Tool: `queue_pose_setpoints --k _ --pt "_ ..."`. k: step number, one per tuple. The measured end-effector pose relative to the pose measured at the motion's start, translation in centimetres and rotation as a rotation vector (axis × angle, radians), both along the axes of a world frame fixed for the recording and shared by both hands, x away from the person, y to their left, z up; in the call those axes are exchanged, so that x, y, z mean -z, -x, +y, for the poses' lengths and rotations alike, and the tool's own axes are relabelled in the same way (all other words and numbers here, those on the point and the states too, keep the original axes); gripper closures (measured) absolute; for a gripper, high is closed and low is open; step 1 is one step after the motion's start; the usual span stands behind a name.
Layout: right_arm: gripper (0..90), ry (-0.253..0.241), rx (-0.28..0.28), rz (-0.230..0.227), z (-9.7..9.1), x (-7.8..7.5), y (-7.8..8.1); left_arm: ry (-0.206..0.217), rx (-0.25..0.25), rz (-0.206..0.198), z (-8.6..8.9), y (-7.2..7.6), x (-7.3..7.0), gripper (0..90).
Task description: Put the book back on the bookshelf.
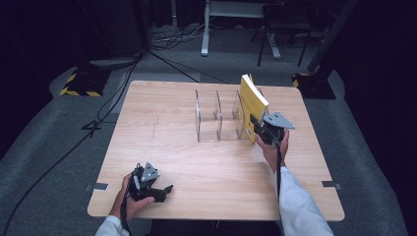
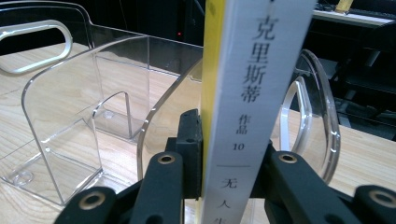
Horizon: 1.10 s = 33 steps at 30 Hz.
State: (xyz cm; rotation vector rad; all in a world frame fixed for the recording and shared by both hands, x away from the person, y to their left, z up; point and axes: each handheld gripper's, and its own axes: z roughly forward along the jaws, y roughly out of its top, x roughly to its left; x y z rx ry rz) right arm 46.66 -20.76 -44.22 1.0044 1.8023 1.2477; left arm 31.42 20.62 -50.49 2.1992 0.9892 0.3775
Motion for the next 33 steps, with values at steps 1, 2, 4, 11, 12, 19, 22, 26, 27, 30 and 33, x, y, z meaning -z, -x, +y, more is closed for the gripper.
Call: queue_pose_setpoints --k 1,2,4,11,12,19,22,26,27,30,33 --pt "73.5 0.002 -0.001 0.005 0.0 0.0 0.0 0.0 0.0 0.0 0.0 0.0 0.0 15.9" --pt "73.3 0.009 -0.002 0.005 -0.1 0.0 0.0 -0.001 0.0 0.0 0.0 0.0 0.0 15.9" --pt "72.4 0.012 -0.007 0.01 -0.2 0.0 0.0 0.0 0.0 0.001 0.0 0.0 0.0 15.9" --pt "70.0 0.026 -0.022 0.031 -0.7 -0.3 0.0 0.0 0.0 0.001 0.0 0.0 0.0 15.9" --pt "69.2 0.032 -0.023 0.033 -0.8 -0.3 0.0 0.0 0.0 0.001 0.0 0.0 0.0 15.9" --pt "67.4 0.042 -0.043 0.042 -1.3 -0.8 0.4 0.0 0.0 0.001 0.0 0.0 0.0 15.9" --pt "67.8 0.047 -0.055 0.044 -1.5 -1.0 0.6 0.0 0.0 0.001 0.0 0.0 0.0 15.9" --pt "65.7 0.063 -0.086 0.064 -1.6 -1.3 0.6 0.0 -0.001 0.002 0.0 0.0 0.0 15.8" --pt "65.7 0.063 -0.086 0.064 -1.6 -1.3 0.6 0.0 -0.001 0.002 0.0 0.0 0.0 15.8" --pt "64.3 0.073 -0.103 0.084 -1.9 -1.7 0.6 -0.006 0.0 -0.001 0.0 0.0 0.0 15.7" --pt "63.1 0.079 -0.113 0.089 -2.1 -1.9 0.7 -0.006 0.0 0.0 0.0 0.0 0.0 15.7"
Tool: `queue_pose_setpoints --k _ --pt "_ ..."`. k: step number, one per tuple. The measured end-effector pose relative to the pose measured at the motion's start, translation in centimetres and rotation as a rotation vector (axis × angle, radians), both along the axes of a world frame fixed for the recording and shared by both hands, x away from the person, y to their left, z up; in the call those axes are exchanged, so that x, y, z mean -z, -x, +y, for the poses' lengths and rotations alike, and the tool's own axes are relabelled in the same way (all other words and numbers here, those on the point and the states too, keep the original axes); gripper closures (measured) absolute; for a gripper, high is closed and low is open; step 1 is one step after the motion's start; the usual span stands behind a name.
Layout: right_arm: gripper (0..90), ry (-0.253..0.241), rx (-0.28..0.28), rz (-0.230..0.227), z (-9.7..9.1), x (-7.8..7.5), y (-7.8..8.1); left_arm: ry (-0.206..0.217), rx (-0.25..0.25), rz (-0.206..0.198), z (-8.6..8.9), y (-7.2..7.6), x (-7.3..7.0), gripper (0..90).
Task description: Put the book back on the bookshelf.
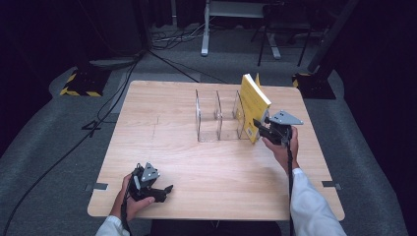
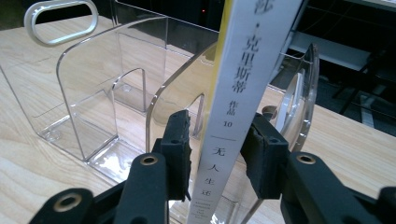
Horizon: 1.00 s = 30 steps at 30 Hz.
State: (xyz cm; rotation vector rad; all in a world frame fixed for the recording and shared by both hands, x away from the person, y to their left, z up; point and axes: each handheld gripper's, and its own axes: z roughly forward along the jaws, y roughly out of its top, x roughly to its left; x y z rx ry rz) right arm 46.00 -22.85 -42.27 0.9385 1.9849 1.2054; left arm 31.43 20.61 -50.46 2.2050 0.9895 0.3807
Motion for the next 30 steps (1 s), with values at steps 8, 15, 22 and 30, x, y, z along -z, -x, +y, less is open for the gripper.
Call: queue_pose_setpoints --k 8,15,22,30 --pt "55.3 0.037 -0.05 0.04 -0.3 -0.7 0.2 -0.002 -0.002 0.0 0.0 0.0 0.0 15.7" --pt "43.2 0.062 -0.075 0.074 -0.4 -1.4 0.8 -0.002 -0.002 -0.001 0.0 0.0 0.0 15.7" --pt "32.4 0.073 -0.086 0.11 -0.6 -2.2 1.5 -0.002 -0.002 -0.001 0.0 0.0 0.0 15.7" --pt "28.1 0.126 -0.134 0.124 -1.0 -2.4 2.4 -0.002 -0.002 -0.001 0.0 0.0 0.0 15.7"
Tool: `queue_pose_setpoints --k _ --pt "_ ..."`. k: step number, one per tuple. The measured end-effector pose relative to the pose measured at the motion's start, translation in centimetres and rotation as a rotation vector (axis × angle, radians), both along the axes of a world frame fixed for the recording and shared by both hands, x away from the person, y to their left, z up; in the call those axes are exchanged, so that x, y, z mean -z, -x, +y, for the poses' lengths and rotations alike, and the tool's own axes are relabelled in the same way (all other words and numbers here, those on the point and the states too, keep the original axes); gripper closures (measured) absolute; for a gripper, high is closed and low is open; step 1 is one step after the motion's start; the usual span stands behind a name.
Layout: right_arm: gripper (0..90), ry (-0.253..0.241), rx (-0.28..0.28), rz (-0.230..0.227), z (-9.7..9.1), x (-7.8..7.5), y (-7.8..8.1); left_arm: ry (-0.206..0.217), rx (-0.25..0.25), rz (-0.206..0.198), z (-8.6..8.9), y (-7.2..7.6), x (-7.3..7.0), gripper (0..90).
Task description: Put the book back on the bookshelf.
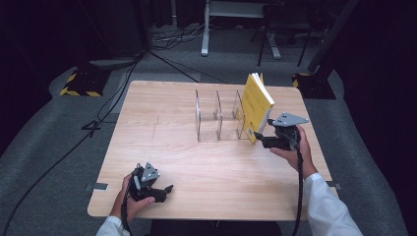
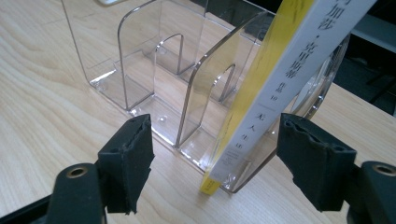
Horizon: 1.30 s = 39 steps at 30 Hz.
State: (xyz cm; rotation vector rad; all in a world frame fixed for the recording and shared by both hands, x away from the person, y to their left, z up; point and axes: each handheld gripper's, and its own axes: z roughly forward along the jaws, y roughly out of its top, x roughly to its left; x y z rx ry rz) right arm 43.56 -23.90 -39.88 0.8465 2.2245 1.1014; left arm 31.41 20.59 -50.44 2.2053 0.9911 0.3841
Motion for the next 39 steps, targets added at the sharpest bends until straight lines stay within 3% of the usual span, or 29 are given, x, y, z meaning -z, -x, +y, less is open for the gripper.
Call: queue_pose_setpoints --k 24,28,39 --pt "25.8 0.123 -0.044 0.004 -1.6 0.5 3.5 0.006 -0.005 0.003 0.0 0.0 0.0 15.7" --pt "26.6 0.127 -0.05 -0.01 -2.1 1.0 4.3 0.007 -0.006 0.003 0.0 0.0 0.0 15.7" --pt "26.7 0.155 -0.055 0.009 -3.8 2.7 6.0 0.007 -0.006 0.003 -0.1 0.1 0.0 15.7"
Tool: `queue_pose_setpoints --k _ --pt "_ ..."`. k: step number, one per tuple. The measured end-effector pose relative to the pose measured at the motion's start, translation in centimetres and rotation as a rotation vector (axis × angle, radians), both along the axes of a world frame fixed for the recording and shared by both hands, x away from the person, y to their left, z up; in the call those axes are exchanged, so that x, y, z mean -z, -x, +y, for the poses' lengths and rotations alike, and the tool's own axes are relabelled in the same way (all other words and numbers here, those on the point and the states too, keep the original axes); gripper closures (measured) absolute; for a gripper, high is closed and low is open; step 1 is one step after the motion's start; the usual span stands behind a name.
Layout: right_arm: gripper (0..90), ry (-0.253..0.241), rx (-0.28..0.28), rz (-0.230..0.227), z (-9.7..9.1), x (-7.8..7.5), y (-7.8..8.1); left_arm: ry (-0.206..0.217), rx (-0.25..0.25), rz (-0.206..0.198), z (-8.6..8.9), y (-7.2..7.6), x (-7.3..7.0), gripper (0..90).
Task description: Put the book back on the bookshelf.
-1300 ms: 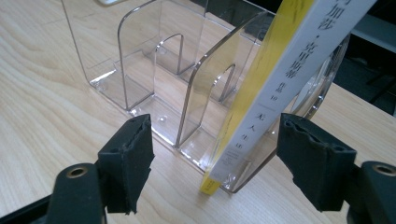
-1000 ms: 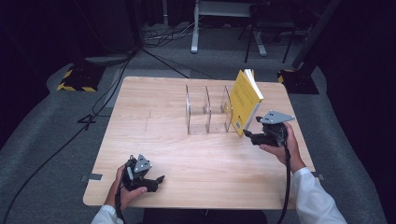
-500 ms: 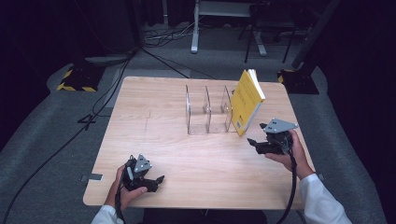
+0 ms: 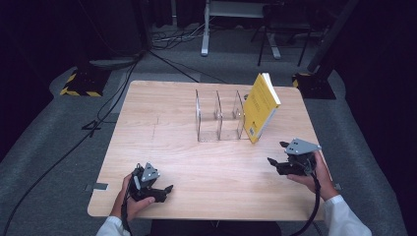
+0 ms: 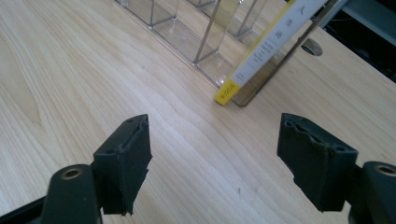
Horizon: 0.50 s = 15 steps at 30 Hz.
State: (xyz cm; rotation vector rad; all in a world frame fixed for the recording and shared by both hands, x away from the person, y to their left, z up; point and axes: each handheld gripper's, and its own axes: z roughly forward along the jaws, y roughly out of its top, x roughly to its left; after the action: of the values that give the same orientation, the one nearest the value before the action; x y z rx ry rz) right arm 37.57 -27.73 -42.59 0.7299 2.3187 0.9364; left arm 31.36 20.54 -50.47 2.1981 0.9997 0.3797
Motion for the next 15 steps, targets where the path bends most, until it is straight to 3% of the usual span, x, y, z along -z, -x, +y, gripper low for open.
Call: queue_pose_setpoints --k 15 --pt "26.8 0.034 0.017 0.025 -2.9 2.8 2.3 -0.001 -0.001 0.002 0.0 0.0 0.0 15.6"
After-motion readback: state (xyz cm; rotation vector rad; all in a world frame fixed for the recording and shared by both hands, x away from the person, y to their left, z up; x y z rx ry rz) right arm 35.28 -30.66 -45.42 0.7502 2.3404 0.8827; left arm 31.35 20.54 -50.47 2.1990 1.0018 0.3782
